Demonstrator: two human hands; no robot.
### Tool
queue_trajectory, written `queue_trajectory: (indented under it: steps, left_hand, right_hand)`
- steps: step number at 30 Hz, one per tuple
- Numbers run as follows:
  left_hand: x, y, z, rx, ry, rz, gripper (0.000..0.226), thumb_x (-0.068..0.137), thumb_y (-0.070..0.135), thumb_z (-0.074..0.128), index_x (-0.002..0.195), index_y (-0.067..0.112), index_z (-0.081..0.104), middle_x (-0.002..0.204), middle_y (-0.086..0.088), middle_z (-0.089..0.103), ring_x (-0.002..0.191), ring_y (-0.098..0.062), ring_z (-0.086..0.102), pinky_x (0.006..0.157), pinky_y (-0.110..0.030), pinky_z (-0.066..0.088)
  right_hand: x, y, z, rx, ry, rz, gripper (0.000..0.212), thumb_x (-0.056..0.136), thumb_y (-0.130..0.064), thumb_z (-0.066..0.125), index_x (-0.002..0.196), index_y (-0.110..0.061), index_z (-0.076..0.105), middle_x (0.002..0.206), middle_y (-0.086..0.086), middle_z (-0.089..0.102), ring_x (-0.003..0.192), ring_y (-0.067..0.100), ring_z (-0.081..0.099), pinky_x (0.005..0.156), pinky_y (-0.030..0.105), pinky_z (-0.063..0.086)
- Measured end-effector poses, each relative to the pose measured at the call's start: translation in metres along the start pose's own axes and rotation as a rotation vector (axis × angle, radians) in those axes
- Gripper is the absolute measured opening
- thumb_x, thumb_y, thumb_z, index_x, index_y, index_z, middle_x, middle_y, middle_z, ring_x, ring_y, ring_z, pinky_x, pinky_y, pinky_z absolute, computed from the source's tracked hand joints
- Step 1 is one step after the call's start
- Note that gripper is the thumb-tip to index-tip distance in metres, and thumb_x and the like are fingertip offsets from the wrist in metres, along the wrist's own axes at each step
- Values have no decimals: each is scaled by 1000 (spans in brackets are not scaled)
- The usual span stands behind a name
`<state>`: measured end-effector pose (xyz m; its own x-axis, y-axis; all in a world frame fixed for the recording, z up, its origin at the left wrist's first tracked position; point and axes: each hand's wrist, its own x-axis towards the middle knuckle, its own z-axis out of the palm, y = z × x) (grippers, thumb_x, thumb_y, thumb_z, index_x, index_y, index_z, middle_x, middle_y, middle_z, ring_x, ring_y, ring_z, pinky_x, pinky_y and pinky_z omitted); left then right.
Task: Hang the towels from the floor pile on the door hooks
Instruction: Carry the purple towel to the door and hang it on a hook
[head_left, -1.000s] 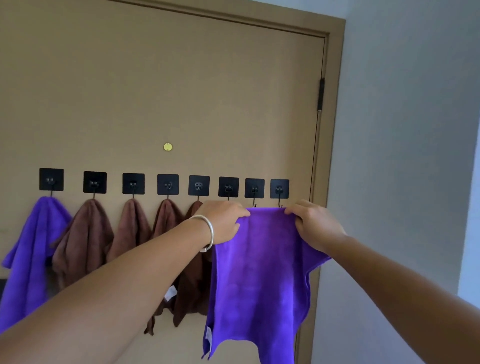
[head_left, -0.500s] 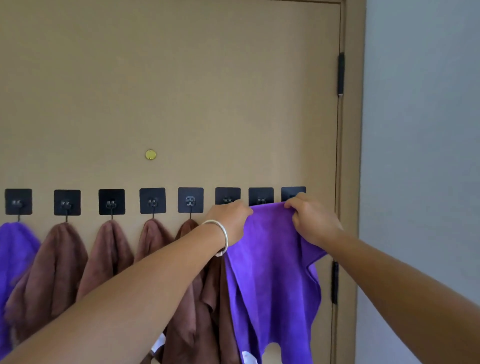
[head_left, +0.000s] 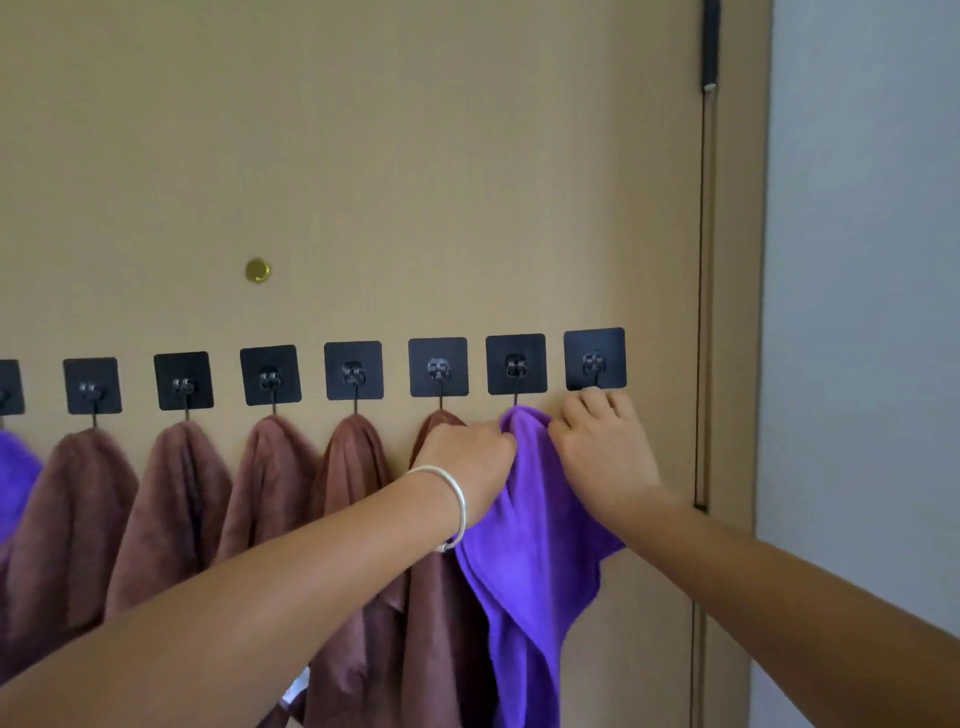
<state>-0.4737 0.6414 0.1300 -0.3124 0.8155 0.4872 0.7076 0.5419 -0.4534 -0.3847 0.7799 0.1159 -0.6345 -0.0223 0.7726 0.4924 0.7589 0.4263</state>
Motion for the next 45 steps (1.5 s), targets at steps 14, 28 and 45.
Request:
queue_trajectory:
  steps: [14,28,45]
  left_hand:
    - [-29,1,7,-228,-294,72,45,90,23,56,129,8,41,144,-8,29,109,-34,55,84,-40,46]
    - [-17,-12,-32,23,261,197,64,96,51,31,149,17,20,154,-6,20,145,-25,9,116,-47,3]
    - [7,53,-97,-372,627,655,83,90,64,29,150,17,-3,157,-5,12,145,-24,7,115,-50,9]
  right_hand:
    - [-44,-44,22,707,-222,200,32,96,-23,43,127,-24,45,111,-2,53,92,22,58,78,37,49]
    - [-58,1,-29,386,96,376,48,67,-13,78,113,-13,66,112,7,63,105,28,59,89,42,50]
    - [-118,6,-202,-381,-173,737,55,86,-54,51,133,-24,51,142,6,47,139,26,33,114,54,23]
